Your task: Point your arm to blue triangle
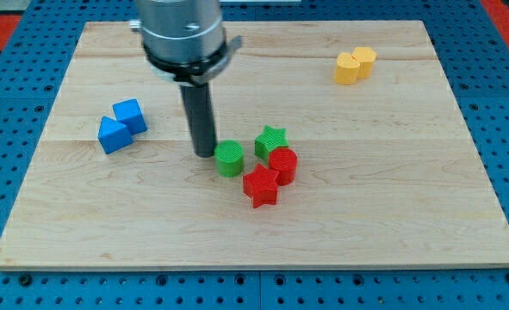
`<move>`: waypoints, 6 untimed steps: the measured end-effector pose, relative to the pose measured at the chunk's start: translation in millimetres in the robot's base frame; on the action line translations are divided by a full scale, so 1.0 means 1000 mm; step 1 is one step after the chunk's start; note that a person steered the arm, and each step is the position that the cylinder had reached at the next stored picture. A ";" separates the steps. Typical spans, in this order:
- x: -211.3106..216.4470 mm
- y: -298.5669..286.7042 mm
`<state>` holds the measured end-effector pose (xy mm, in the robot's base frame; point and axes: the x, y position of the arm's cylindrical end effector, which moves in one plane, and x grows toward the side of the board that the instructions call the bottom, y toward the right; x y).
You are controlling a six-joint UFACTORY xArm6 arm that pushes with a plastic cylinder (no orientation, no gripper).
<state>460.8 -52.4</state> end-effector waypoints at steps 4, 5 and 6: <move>0.022 -0.065; 0.020 -0.135; -0.008 -0.168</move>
